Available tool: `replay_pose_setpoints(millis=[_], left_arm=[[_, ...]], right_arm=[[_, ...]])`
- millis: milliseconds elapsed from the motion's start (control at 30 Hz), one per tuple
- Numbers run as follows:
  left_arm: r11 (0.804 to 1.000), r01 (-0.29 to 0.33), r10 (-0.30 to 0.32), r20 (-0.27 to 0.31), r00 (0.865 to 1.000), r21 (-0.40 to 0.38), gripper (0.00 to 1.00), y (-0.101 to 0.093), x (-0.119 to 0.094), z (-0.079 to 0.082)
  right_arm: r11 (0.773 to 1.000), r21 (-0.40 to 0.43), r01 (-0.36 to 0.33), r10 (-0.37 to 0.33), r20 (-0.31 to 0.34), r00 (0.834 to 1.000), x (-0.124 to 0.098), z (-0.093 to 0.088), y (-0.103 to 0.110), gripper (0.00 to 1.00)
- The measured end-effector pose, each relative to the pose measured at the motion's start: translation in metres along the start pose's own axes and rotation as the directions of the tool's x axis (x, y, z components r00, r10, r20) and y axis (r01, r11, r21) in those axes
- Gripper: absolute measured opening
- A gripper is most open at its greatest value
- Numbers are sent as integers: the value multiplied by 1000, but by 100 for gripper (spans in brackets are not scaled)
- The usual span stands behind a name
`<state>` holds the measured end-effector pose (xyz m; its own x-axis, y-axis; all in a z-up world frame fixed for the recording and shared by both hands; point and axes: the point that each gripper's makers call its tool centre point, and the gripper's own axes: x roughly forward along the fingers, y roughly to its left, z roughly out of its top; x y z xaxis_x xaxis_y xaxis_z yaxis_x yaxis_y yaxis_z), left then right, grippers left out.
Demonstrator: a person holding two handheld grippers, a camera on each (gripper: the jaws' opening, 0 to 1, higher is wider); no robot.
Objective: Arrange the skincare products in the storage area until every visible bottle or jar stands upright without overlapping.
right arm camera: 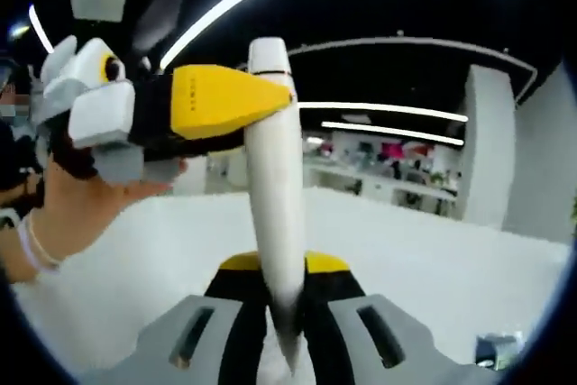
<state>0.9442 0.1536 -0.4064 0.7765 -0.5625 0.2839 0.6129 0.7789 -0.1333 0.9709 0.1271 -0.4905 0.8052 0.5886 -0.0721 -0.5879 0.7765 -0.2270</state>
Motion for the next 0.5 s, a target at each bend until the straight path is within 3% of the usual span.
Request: replay_pose_setpoints(millis=[100,233,300,400,467,500], left_arm=[[987,-72,62,69,996,145,35,13,-7,6],[986,-79,68,80,994,146,40,16,-12,6],[971,-94,82,63,995,221,45,20,-13,0],[900,-180,154,97,983,397,43,26,-14,-2],[858,-176,144,103,984,482,45,23,-10,-4],[850,-168,141,92,986,500,46,22,-9,-7]], right_arm=[[998,-1,61,-61,-19,998,-4,-5,-18,11],[990,-54,129,-130,-10,992,-13,-5,-37,11],[984,-86,157,-159,-10,987,-16,-5,-44,11],[970,-129,208,-211,-9,978,-21,-4,-54,11],[944,-204,260,-265,0,964,-26,-1,-63,11],[921,-261,290,-295,20,955,-29,2,-68,11]])
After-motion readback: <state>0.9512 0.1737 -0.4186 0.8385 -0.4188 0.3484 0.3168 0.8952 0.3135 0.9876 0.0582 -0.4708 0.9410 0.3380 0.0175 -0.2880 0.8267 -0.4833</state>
